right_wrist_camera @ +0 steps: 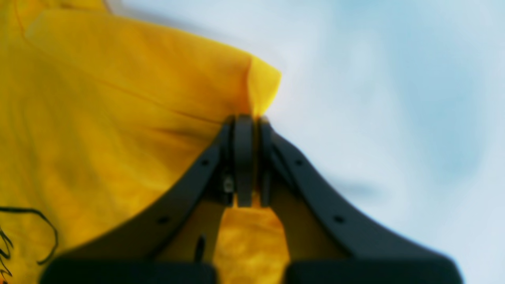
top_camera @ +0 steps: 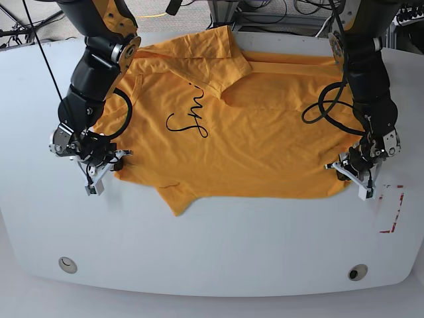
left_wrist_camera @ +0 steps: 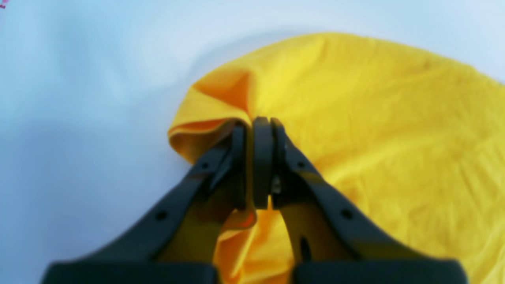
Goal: Fold the T-shirt properly
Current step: 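Lift the hem with both grippers and flip it over toward the collar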
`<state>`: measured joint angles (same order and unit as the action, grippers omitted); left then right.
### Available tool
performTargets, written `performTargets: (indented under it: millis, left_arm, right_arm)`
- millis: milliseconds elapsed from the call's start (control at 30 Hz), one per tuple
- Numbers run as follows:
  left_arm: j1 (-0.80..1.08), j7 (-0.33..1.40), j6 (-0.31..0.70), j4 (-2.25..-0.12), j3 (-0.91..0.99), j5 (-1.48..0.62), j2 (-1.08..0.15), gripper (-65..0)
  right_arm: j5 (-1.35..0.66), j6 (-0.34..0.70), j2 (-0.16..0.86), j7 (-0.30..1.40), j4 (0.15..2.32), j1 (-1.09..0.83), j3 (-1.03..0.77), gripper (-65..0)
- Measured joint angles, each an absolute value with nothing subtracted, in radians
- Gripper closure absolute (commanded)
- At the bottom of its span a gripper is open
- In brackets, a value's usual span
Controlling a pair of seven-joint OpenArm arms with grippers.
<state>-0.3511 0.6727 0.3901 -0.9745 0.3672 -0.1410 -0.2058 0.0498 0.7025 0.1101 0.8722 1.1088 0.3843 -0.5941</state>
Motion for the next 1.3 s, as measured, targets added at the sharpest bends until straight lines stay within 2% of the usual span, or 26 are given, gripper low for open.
performTargets:
  millis: [167,433,667,933,1033,1300]
  left_arm:
    - [-0.297,0.763,0.446,-1.196,0.368,-0.133,-0.205,0.0]
    - [-0.297,0.864,0.467,-1.442,0.368,-0.134,-0.201,0.0]
    - [-0.344,0.934,0.518,-1.636,0.367,-0.138,-0.201,0.0]
    - [-0.561,1.111,0.518,-1.777,0.373,-0.146,-0.203,0.0]
    - [-0.68,1.169,0.519,-1.799,0.38,-0.155,-0.204,0.0]
    - [-0.926,1.216,0.518,-1.812,0.375,-0.163,-0.209,0.0]
  right_arm:
    - [0.068,0.7,0.113,0.992,1.23,0.373,-0.545,0.0]
    - [0.052,0.698,0.12,1.036,1.452,0.417,-0.359,0.0]
    - [0.067,0.701,0.177,1.144,1.475,0.546,-0.307,0.0]
    - [0.039,0.703,0.254,1.207,1.473,0.802,-0.193,0.0]
    - [0.027,0.704,0.273,1.251,1.406,0.92,-0.168,0.0]
    - [0.006,0.704,0.31,1.303,1.296,1.188,-0.161,0.0]
